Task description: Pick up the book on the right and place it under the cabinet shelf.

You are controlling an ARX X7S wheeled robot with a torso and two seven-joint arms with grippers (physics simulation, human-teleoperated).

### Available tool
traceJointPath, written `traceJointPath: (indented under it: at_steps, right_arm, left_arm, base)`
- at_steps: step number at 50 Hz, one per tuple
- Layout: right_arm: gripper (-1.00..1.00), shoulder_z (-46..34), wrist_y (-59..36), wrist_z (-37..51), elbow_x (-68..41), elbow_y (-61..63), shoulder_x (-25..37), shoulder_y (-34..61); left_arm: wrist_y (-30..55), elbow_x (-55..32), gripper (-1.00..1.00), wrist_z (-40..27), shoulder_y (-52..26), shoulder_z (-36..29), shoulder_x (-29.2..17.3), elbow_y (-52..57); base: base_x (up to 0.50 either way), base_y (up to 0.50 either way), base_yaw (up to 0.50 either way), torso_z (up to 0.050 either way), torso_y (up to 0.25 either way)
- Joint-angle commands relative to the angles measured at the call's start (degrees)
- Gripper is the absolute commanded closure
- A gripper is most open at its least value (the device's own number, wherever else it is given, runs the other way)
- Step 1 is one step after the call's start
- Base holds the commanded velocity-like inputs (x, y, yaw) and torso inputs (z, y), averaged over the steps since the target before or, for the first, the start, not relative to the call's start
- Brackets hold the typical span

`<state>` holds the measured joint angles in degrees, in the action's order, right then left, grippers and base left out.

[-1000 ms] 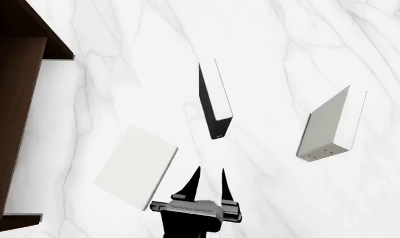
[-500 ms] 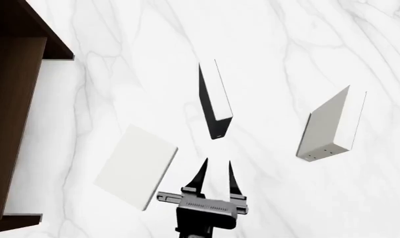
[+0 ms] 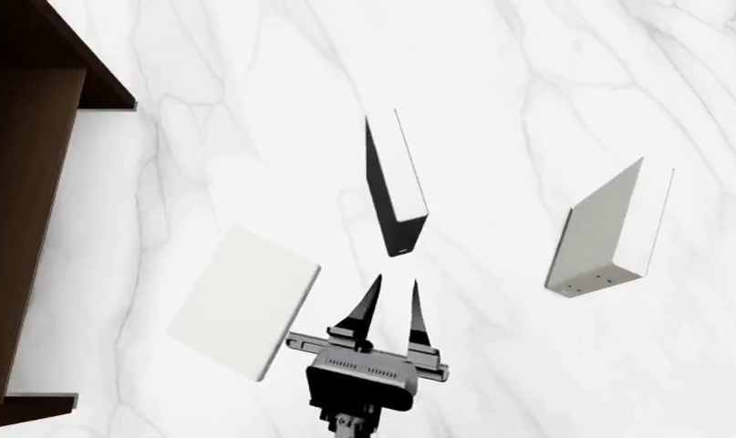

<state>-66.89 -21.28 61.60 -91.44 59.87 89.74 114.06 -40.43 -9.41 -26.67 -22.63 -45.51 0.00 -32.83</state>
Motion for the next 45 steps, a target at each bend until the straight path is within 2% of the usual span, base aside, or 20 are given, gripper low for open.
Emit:
traceJointPath:
  at_steps: [1,17,31,45]
  right_arm:
    - [-1.0,1.4,-0.4,-0.3,-0.9,0.1,0.2,0.2]
    - [-1.0,1.8,-0.1,-0.2,-0.7,0.1,0.2,-0.7]
    - [-1.0,2.6,-0.7,-0.1,-1.0,0.1,0.2,-1.1]
    - [-1.0,1.9,0.5,0.0,0.8,0.1,0.2,-2.9]
  left_arm:
    - [-1.7,-35.6,-1.0,5.1,-3.8,15.5,-1.2,-30.7]
    - [-6.7,-37.6,-1.0,4.1,-6.6,17.4,-1.2,-38.0]
    - [-6.8,-39.0,-1.0,5.8,-9.1,19.3,-1.9,-41.5]
    - [-5.1,-37.0,-1.0,5.7,-10.3,27.5,-3.9,-42.0]
  base:
    - [0.0,0.0,0.0,0.0,0.0]
    - [0.01,0.0,0.0,0.0,-0.004]
    - [0.01,0.0,0.0,0.0,-0.005]
    - [0.01,0.0,0.0,0.0,-0.005]
